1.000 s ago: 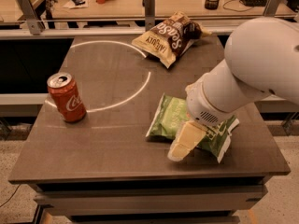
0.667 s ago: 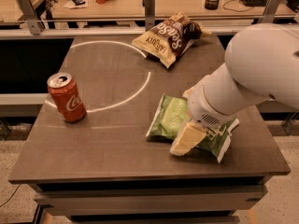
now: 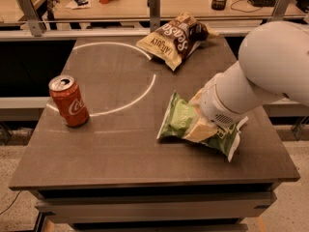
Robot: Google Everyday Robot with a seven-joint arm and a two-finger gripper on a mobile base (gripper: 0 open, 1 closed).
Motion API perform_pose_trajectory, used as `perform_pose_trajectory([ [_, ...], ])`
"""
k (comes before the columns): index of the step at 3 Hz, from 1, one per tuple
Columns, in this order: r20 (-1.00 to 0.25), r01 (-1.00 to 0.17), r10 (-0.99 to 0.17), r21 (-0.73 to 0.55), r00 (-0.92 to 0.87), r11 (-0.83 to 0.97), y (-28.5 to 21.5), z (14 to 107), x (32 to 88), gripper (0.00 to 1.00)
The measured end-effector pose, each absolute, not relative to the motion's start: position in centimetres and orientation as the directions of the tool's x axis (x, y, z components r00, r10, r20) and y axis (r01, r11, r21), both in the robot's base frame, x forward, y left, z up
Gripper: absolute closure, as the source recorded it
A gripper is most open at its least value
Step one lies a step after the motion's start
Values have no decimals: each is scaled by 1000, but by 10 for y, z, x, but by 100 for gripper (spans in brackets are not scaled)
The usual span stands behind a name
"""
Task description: Pick green jalapeno chip bag
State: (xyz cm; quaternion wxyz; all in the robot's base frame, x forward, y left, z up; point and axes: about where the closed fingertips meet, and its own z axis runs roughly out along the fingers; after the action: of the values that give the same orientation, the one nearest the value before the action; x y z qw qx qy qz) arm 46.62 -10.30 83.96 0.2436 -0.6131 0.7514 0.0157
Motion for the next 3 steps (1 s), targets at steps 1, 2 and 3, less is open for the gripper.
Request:
perform_pose_trajectory([
  [1,-440,-927,-883,-235,-167,292,-113,853,471,87],
  [2,-567,-924,-797,-157,-205,349,-125,885,478,100],
  [3,-714,-927,-674,-92,-193,363,-129,925,486,100],
])
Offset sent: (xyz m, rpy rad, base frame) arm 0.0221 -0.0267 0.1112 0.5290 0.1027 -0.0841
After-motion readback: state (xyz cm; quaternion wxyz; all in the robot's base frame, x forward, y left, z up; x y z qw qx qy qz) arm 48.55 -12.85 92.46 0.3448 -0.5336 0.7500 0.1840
